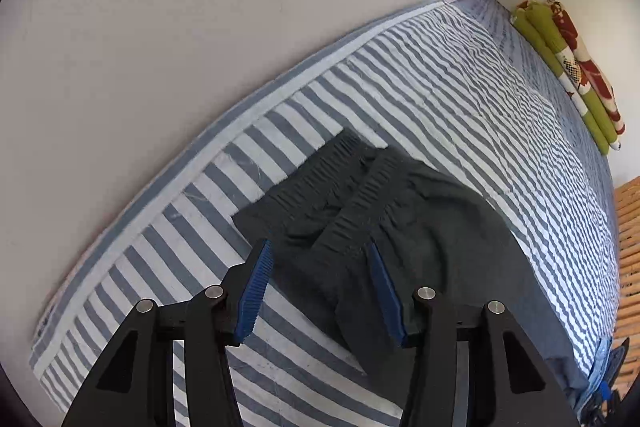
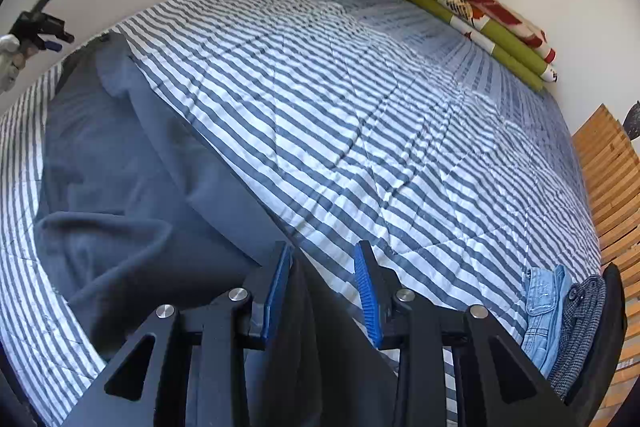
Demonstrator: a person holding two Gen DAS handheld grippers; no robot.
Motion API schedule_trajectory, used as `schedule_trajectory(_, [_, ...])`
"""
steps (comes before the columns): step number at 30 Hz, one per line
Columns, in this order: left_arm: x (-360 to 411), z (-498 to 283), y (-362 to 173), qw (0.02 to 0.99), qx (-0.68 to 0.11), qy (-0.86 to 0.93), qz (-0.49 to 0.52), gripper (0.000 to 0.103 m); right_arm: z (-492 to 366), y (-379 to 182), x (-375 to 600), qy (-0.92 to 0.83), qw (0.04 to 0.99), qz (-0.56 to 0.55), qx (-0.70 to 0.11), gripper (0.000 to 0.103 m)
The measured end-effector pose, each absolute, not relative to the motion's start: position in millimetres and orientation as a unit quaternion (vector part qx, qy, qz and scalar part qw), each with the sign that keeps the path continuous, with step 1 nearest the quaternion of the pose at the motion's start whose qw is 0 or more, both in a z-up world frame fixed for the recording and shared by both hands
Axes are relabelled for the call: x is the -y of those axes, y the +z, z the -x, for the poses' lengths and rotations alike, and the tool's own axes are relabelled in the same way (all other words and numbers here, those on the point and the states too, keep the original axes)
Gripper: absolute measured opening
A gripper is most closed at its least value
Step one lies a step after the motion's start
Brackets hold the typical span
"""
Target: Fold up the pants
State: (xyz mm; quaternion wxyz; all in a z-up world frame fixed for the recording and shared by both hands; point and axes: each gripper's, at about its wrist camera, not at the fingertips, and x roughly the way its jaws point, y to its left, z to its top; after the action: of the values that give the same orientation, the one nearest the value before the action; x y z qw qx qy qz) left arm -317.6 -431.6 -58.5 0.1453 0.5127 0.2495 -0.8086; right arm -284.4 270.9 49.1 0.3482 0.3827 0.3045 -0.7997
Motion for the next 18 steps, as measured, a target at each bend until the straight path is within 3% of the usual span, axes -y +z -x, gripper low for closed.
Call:
schedule_trajectory(6, [423.7, 325.3, -86.5, 0.151, -0.263, -0.797, -0.522, 0.053, 225.2, 71.8, -259.6, -0.781, 0.405, -0.375, -0.292, 0.032])
schedule_trajectory(8, [419.9, 327.3, -88.1, 0.157, -0.253, -0.801, -0.52, 0.035, 204.7, 65.0, -254.1, -0.76, 0.432, -0.388, -0.292, 0.033])
schedule_trajectory(10, [416.8, 327.8, -84.7, 0.161, -0.245, -0.804, -0.517, 0.025, 183.4, 52.2, -243.6, -0.736, 0.455, -0.392, -0.312, 0.034])
schedule_trajectory(16, [422.5, 320.1, -68.2, 0.17, -0.238, -0.812, -0.505, 0.028, 141.3, 11.6, -208.7, -0.701, 0.471, -0.345, -0.409, 0.034])
schedule_trajectory(18, [423.3, 324.8, -70.0, 0.166, -0.238, -0.812, -0.507, 0.025, 140.6, 1.7, -199.2, -0.694, 0.472, -0.338, -0.425, 0.034])
